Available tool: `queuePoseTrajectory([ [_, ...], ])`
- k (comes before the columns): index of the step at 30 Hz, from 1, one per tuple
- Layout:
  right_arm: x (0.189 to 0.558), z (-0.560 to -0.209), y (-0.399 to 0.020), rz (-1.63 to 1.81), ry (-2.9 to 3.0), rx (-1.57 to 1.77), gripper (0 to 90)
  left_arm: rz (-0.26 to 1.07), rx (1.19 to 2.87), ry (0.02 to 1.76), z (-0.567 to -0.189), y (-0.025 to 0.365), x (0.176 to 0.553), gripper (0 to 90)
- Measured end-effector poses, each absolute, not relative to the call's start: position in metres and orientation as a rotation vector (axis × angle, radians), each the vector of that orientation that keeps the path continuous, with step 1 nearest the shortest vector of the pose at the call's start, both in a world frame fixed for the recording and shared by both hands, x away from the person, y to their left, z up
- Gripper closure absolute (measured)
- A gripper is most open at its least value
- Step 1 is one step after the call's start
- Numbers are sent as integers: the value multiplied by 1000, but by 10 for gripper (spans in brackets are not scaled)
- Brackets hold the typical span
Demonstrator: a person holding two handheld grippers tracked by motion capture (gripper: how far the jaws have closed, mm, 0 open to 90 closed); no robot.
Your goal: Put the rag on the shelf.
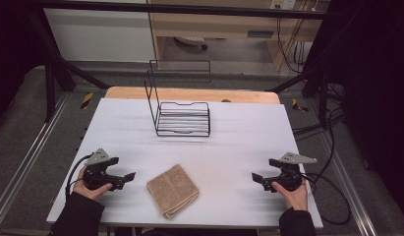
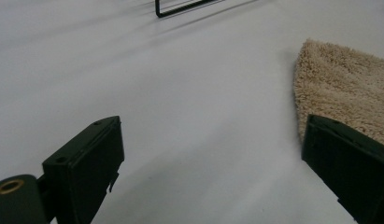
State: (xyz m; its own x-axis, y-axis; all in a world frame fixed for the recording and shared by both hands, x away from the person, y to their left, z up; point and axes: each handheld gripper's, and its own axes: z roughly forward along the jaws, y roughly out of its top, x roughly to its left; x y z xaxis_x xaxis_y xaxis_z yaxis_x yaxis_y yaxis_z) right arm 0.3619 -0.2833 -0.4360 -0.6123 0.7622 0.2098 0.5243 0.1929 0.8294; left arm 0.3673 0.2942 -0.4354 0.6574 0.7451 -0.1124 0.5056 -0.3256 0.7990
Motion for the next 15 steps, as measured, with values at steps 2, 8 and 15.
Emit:
queuePoseTrajectory([
  [2, 362, -435, -284, 1387, 2220, 1235, 4, 346, 2006, 973, -435, 294, 367, 63],
  [8, 361, -436, -283, 1378, 2224, 1233, 4, 339, 2015, 969, -433, 289, 365, 87],
  [15, 360, -436, -281, 1369, 2220, 1237, 4, 322, 2033, 961, -433, 278, 363, 147],
])
